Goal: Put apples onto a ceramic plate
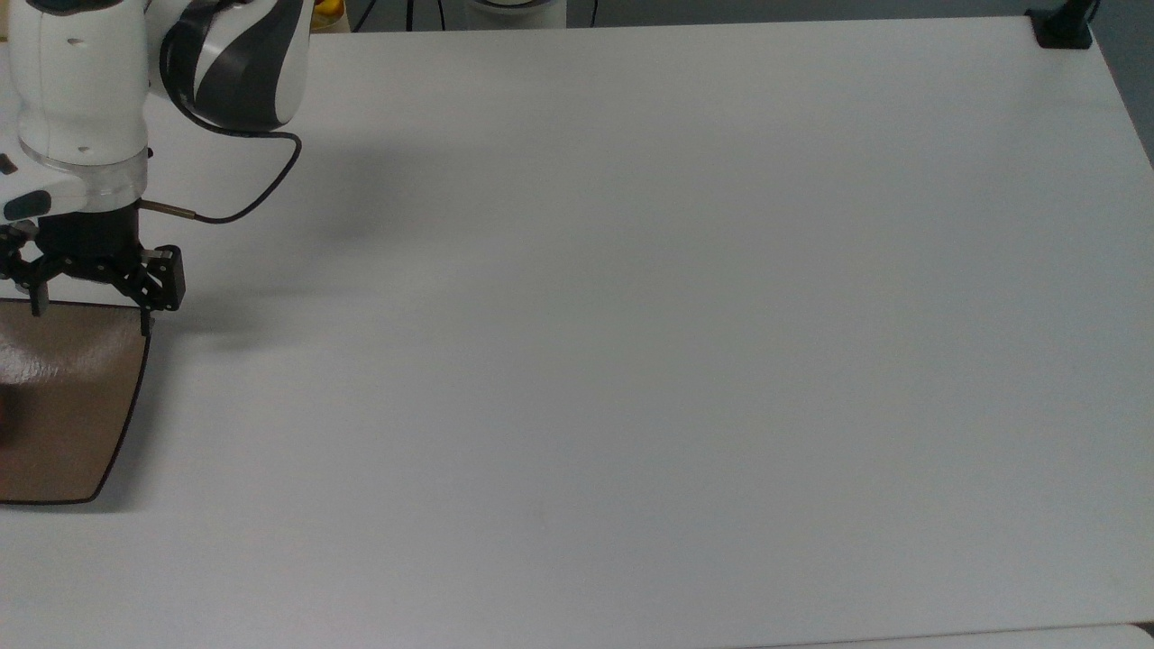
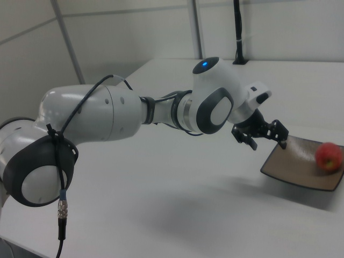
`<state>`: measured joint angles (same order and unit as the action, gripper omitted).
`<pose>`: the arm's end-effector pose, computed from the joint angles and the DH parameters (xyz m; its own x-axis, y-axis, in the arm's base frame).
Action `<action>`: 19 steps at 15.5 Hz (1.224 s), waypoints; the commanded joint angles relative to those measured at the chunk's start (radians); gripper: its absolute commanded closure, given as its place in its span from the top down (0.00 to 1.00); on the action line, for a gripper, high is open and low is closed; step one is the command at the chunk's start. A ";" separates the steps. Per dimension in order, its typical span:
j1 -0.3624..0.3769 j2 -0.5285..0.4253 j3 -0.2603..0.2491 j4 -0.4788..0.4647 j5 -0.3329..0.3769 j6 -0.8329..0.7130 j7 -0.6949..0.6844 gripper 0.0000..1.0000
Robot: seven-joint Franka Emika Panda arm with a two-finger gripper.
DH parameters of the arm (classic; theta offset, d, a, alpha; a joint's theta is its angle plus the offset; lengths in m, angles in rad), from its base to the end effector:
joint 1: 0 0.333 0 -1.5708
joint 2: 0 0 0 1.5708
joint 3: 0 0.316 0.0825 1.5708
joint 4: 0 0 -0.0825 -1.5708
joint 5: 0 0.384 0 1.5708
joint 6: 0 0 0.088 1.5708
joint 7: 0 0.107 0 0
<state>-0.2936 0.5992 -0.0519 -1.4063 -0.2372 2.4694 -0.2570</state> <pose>0.7144 -0.2471 0.4046 0.9278 0.1366 0.3473 0.0107 -0.9400 0.3410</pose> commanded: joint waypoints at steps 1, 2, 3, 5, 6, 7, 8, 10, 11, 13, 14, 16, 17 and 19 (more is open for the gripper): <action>0.007 0.007 -0.008 0.021 0.009 0.000 -0.021 1.00; 0.008 0.005 -0.006 0.021 0.009 -0.001 -0.021 1.00; 0.008 0.004 -0.006 0.020 0.009 -0.001 -0.021 1.00; 0.008 0.001 -0.005 0.020 0.012 -0.004 -0.021 1.00; 0.007 -0.007 -0.003 0.018 0.013 -0.012 -0.021 1.00; 0.007 -0.021 -0.003 0.013 0.016 -0.027 -0.022 1.00; 0.010 -0.032 0.000 0.010 0.013 -0.039 -0.022 1.00; 0.013 -0.059 0.006 0.001 0.022 -0.094 -0.021 1.00; 0.016 -0.071 0.010 0.001 0.024 -0.140 -0.019 1.00; 0.016 -0.105 0.046 -0.003 0.041 -0.206 -0.013 1.00; 0.017 -0.113 0.059 -0.003 0.058 -0.233 -0.005 1.00; 0.022 -0.147 0.069 -0.008 0.084 -0.306 0.008 1.00; 0.039 -0.163 0.069 -0.011 0.096 -0.347 0.010 1.00; 0.068 -0.203 0.069 -0.023 0.149 -0.421 0.010 1.00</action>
<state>-0.2665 0.4714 0.0197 -1.3904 -0.1539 2.1536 -0.2542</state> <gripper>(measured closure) 0.000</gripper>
